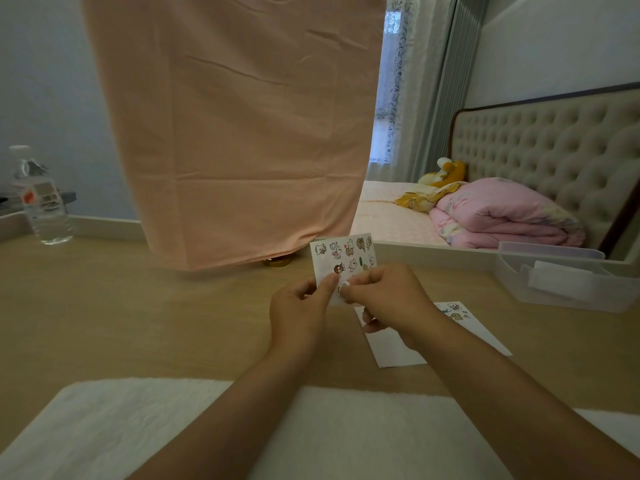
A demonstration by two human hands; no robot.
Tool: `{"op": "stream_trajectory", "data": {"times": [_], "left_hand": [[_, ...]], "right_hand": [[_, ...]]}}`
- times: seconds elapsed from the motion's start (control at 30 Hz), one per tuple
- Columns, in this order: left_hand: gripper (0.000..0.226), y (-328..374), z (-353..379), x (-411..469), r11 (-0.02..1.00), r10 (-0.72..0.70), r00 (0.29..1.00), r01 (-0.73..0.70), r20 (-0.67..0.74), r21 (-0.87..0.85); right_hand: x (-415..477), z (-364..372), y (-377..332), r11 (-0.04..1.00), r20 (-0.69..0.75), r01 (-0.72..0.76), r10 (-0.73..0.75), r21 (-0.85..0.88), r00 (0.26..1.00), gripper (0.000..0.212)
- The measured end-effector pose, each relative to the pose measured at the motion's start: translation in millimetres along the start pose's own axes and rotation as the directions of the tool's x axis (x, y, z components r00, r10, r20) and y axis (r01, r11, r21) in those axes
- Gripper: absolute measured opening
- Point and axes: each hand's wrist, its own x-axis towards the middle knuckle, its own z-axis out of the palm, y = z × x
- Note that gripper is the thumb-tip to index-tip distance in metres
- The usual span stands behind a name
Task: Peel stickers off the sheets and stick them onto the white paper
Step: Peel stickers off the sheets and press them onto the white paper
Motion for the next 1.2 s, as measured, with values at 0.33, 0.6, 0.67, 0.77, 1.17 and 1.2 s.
{"op": "stream_trajectory", "data": {"times": [0.33,0.6,0.67,0.77,1.17,1.2], "left_hand": [[0.008,1,-5,6,0.996,-0.057,0.994,0.05,-0.096,-0.069],[0.03,-11,-36,30,0.759,0.02,0.999,-0.046,0.047,0.649],[0.049,-11,-40,31,0.516,0.046,0.999,-0.043,0.022,0.855],[0.045,-4,-37,27,0.51,0.208,0.976,-0.164,0.064,0.845],[0.012,2,-16,7,0.957,-0.016,0.99,-0.024,0.139,0.288],[0.012,1,-15,7,0.952,-0.015,0.991,-0.027,0.133,0.306]], "right_hand": [[-7,7,0,0.963,0.097,-0.152,0.134,0.224,0.986,0.013],[-1,0,4,0.977,0.141,-0.12,0.095,0.179,0.986,0.011],[1,-3,6,0.973,0.16,-0.123,0.093,0.193,0.983,0.012],[3,-7,9,0.957,0.204,-0.14,0.088,0.254,0.975,0.013],[0,-9,13,0.999,0.177,0.043,-0.049,0.033,0.983,0.045],[1,-7,16,0.994,0.152,0.104,-0.096,-0.043,0.984,0.046]]}}
